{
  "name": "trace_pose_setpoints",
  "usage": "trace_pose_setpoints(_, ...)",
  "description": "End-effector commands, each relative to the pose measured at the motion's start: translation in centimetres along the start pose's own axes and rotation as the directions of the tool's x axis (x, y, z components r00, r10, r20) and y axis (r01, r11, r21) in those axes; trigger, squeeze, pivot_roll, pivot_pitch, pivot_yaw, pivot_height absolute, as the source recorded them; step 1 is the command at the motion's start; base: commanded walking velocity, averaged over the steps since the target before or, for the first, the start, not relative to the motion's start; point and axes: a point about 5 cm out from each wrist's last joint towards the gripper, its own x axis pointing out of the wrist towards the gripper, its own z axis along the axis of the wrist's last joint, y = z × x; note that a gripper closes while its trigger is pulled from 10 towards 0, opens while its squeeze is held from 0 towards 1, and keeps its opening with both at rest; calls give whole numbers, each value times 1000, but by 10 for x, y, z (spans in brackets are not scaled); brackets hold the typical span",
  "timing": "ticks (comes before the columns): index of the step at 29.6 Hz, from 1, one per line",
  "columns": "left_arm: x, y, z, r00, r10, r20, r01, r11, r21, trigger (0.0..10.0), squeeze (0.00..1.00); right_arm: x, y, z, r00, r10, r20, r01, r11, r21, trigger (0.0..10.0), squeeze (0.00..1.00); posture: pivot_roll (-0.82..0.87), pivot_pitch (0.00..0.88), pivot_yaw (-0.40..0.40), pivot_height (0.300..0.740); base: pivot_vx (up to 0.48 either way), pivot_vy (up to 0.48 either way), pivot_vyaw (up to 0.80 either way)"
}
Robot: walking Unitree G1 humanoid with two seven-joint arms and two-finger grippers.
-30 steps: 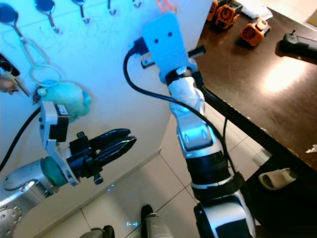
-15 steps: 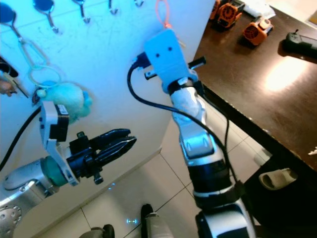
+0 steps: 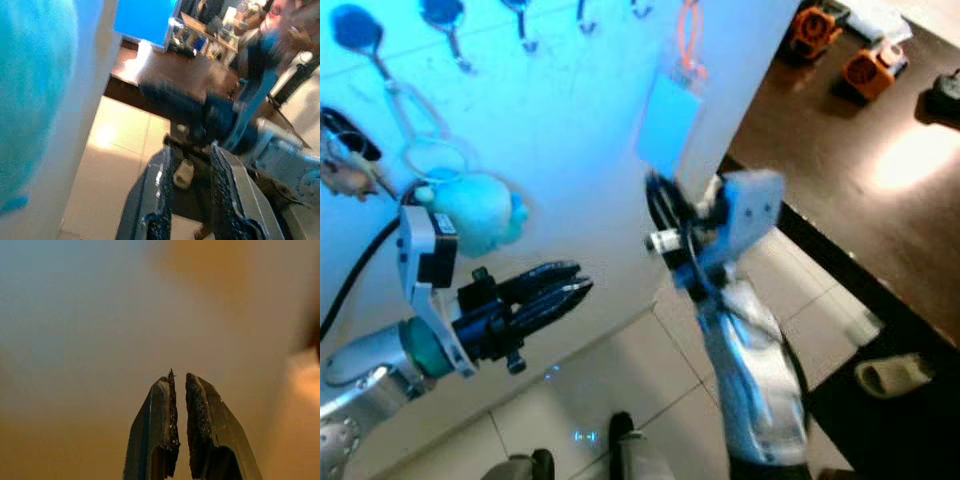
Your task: Hang keys on a hook
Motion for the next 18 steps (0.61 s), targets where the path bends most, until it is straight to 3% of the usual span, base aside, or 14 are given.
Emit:
trace_pose_setpoints(1, -2, -2, -7, 1000, -12, -27, 12, 1000, -18, 10000, 0, -15, -11, -19, 995, -73, -65, 71, 997, -31, 10000, 0, -85, 281, 27, 740, 0, 0, 0)
trace_pose_setpoints(3, -3, 2, -13, 998, 9, -56, -10, 1000, -11, 10000, 0, -41, -25, -53, 967, -178, -181, 165, 983, -83, 10000, 0, -94, 278, 32, 740, 0, 0, 0)
trace_pose_setpoints(4, -3, 2, -13, 998, 9, -56, -10, 1000, -11, 10000, 0, -41, -25, -53, 967, -178, -181, 165, 983, -83, 10000, 0, -94, 278, 32, 740, 0, 0, 0)
trace_pose_setpoints(6, -5, 7, -21, 994, 52, -95, -50, 999, 22, 10000, 0, -58, -31, -69, 940, -246, -238, 223, 967, -120, 10000, 0, -102, 274, 37, 740, 0, 0, 0)
trace_pose_setpoints(11, -8, 13, -33, 982, 129, -135, -120, 990, 77, 10000, 0, -66, -29, -73, 931, -264, -252, 241, 963, -117, 10000, 0, -114, 261, 35, 740, 0, 0, 0)
trace_pose_setpoints(13, -15, 21, -52, 950, 255, -179, -226, 960, 165, 10000, 0, -69, -26, -77, 926, -269, -266, 241, 962, -132, 10000, 0, -114, 241, 28, 740, 0, 0, 0)
trace_pose_setpoints(14, -15, 21, -52, 950, 255, -179, -226, 960, 165, 10000, 0, -69, -26, -77, 926, -269, -266, 241, 962, -132, 10000, 0, -114, 241, 28, 740, 0, 0, 0)
trace_pose_setpoints(16, -25, 29, -73, 899, 380, -217, -332, 916, 225, 10000, 0, -74, -28, -90, 907, -285, -310, 254, 958, -136, 10000, 0, -110, 225, 21, 740, 0, 0, 0)
trace_pose_setpoints(18, -28, 31, -79, 882, 414, -225, -359, 900, 246, 10000, 0, -76, -29, -95, 901, -290, -324, 258, 956, -138, 10000, 0, -110, 225, 21, 740, 0, 0, 0)
